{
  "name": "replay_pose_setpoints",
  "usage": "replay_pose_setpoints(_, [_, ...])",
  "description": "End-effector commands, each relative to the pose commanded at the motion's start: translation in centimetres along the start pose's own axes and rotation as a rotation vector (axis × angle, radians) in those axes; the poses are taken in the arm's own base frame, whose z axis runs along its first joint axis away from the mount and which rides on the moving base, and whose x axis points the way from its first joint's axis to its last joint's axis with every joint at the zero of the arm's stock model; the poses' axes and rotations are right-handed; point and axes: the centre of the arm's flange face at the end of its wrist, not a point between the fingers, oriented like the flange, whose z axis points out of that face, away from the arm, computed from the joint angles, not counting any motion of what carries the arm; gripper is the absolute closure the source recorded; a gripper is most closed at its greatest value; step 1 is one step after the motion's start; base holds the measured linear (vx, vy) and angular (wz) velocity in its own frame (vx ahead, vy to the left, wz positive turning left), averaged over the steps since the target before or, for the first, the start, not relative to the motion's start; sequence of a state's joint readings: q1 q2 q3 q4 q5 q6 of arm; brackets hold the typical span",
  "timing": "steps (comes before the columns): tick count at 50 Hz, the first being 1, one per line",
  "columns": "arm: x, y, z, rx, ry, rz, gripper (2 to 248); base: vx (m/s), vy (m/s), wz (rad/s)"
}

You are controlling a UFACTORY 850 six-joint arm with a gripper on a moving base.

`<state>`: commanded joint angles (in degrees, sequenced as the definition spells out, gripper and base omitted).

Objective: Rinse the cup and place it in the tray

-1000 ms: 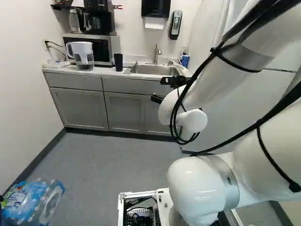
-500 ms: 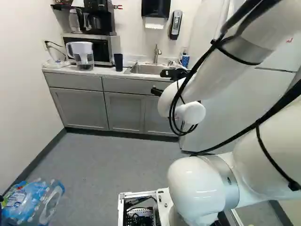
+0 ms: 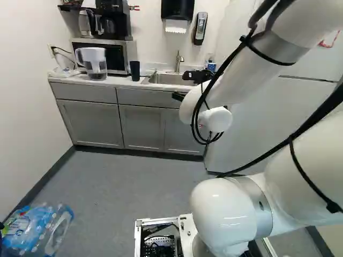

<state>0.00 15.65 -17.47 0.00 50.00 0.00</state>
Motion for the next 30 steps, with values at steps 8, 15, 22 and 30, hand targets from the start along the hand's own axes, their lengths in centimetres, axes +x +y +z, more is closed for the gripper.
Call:
replay_pose_setpoints(8, [1.0,0.0,0.7,0.000,0.018,0.000,3,0.000,0.000,0.000])
replay_pose_setpoints(15, [1.7,0.0,1.2,0.000,0.027,0.000,3,0.000,0.000,0.000])
replay_pose_setpoints(22, [2.5,0.0,1.8,0.000,0.030,0.000,3,0.000,0.000,0.000])
replay_pose_setpoints(30, [3.2,0.0,2.4,0.000,0.031,0.000,3,0.000,0.000,0.000])
